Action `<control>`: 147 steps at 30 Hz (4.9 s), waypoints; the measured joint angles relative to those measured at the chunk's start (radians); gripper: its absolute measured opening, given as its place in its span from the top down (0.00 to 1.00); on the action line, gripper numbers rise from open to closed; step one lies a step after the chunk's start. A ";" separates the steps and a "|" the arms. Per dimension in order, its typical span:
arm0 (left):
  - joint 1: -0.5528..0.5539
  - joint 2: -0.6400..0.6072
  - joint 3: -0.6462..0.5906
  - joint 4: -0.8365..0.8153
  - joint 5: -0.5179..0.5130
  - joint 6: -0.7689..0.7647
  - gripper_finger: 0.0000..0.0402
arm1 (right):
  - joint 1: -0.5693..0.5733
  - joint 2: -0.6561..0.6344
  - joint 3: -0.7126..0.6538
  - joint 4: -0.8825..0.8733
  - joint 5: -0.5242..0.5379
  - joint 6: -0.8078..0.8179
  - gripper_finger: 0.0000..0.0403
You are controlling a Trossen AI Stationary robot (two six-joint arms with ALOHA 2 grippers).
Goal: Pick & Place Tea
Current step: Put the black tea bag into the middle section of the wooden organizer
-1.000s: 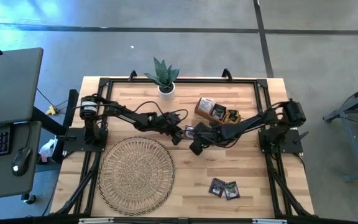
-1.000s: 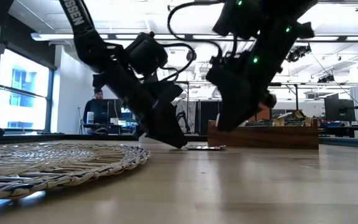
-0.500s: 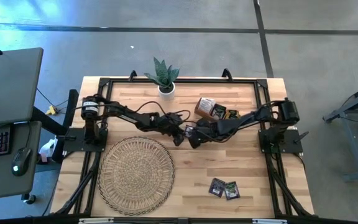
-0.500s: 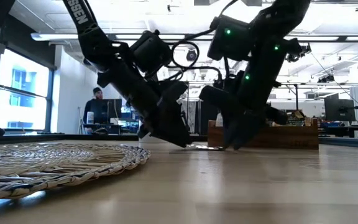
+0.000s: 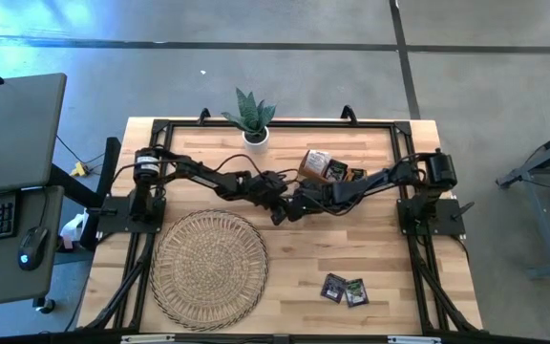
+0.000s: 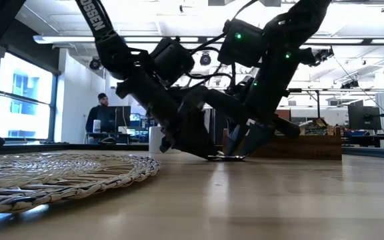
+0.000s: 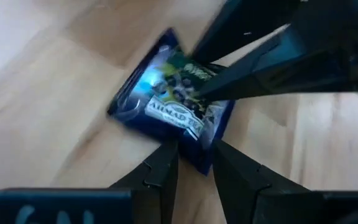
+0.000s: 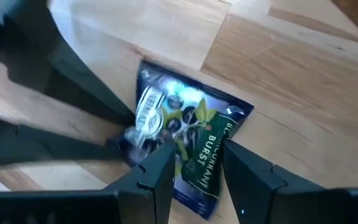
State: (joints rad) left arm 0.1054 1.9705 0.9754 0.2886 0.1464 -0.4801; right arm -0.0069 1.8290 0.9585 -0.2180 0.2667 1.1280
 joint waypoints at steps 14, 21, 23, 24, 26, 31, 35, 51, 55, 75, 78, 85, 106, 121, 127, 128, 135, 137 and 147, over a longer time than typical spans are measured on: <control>-0.009 0.022 0.046 -0.063 0.024 0.003 0.75 | 0.036 0.000 0.003 -0.102 0.076 -0.050 0.75; -0.014 0.023 0.044 -0.050 0.049 0.002 0.75 | 0.051 0.000 0.002 -0.124 0.102 -0.070 0.90; -0.014 0.024 0.043 -0.049 0.055 0.002 0.75 | 0.051 0.000 0.002 -0.126 0.113 -0.091 0.96; -0.014 0.024 0.043 -0.050 0.056 0.002 0.75 | 0.050 0.000 0.002 -0.127 0.117 -0.111 0.98; -0.014 0.024 0.043 -0.049 0.058 0.002 0.75 | 0.046 0.000 0.001 -0.127 0.117 -0.156 0.99; -0.015 0.024 0.042 -0.049 0.060 0.002 0.75 | 0.051 -0.002 0.001 -0.127 0.127 -0.244 0.99; -0.016 0.024 0.042 -0.050 0.057 -0.004 0.75 | 0.055 -0.033 0.001 -0.146 0.102 -0.300 1.00; -0.016 0.017 0.038 -0.021 0.099 -0.007 0.75 | 0.057 -0.377 0.004 -0.504 0.286 -0.527 1.00; -0.016 0.017 0.038 -0.018 0.098 -0.007 0.75 | 0.043 -0.474 0.004 -0.557 0.420 -0.625 1.00; -0.015 0.016 0.039 -0.008 0.098 0.002 0.75 | -0.079 -0.445 -0.106 -0.480 0.432 -0.748 0.99; -0.015 0.015 0.039 -0.008 0.098 0.002 0.75 | -0.084 -0.446 -0.106 -0.439 0.439 -0.769 0.97; -0.015 0.014 0.040 -0.007 0.099 0.003 0.75 | -0.085 -0.446 -0.106 -0.345 0.433 -0.882 0.93; -0.014 0.013 0.041 0.010 0.125 0.059 0.75 | 0.241 -0.437 0.028 -0.081 0.010 -0.793 0.72; -0.014 0.013 0.041 0.034 0.125 0.030 0.75 | 0.571 -0.072 0.028 0.076 -0.100 -0.406 0.72; -0.014 0.013 0.041 0.070 0.128 0.027 0.75 | 0.585 -0.085 0.028 0.032 -0.286 -0.402 0.72; -0.014 0.013 0.041 0.072 0.131 0.026 0.75 | 0.590 -0.092 0.028 0.013 -0.310 -0.401 0.72; -0.014 0.013 0.041 0.075 0.138 0.026 0.75 | 0.661 -0.133 0.029 -0.288 -0.400 -0.247 0.72; -0.014 0.013 0.041 0.076 0.139 0.027 0.75 | 0.681 -0.133 0.029 -0.380 -0.401 -0.202 0.72; -0.014 0.013 0.041 0.098 0.201 0.020 0.75 | 0.724 -0.127 0.020 -0.503 -0.365 -0.190 0.72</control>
State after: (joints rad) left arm 0.0910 1.9831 1.0168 0.3865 0.3472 -0.4605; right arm 0.7166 1.7019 0.9781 -0.7212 -0.0984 0.9382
